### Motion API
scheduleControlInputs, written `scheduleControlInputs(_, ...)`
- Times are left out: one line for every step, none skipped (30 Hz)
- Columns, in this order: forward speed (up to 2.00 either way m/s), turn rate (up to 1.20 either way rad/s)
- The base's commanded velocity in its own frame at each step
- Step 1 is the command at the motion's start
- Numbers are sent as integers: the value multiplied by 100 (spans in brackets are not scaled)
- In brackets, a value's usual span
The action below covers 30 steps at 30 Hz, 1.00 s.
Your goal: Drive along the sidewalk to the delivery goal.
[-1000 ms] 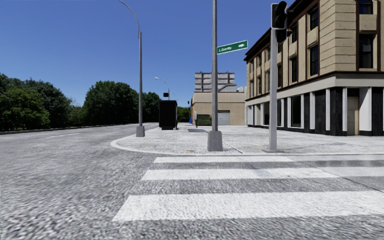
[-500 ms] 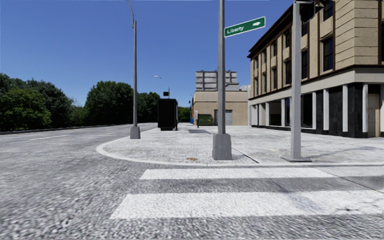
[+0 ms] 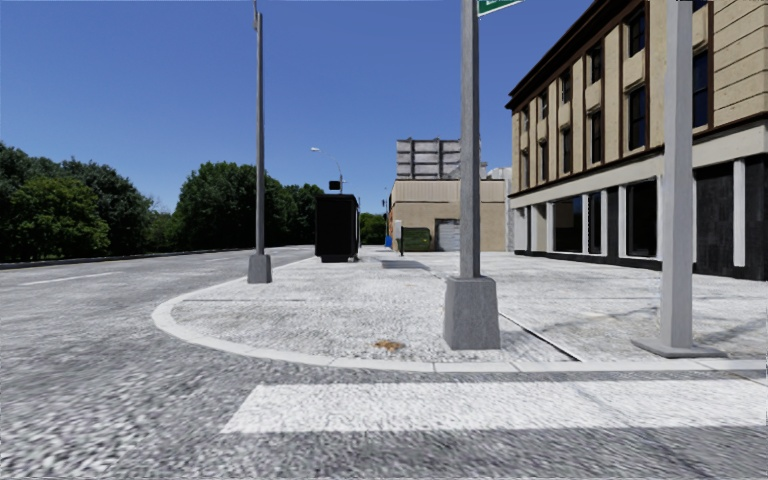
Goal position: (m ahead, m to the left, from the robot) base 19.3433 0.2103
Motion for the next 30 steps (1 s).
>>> scheduleControlInputs(200, 0)
scheduleControlInputs(200, 0)
scheduleControlInputs(200, 0)
scheduleControlInputs(200, 0)
scheduleControlInputs(200, 8)
scheduleControlInputs(200, 8)
scheduleControlInputs(200, 11)
scheduleControlInputs(200, 14)
scheduleControlInputs(200, 17)
scheduleControlInputs(200, 17)
scheduleControlInputs(200, 22)
scheduleControlInputs(200, 25)
scheduleControlInputs(200, 26)
scheduleControlInputs(200, 26)
scheduleControlInputs(200, 26)
scheduleControlInputs(200, 21)
scheduleControlInputs(200, 10)
scheduleControlInputs(200, 10)
scheduleControlInputs(200, 0)
scheduleControlInputs(200, 0)
scheduleControlInputs(200, 0)
scheduleControlInputs(200, 0)
scheduleControlInputs(198, 0)
scheduleControlInputs(189, 0)
scheduleControlInputs(178, 0)
scheduleControlInputs(178, 0)
scheduleControlInputs(165, 0)
scheduleControlInputs(160, 0)
scheduleControlInputs(159, 0)
scheduleControlInputs(159, 0)
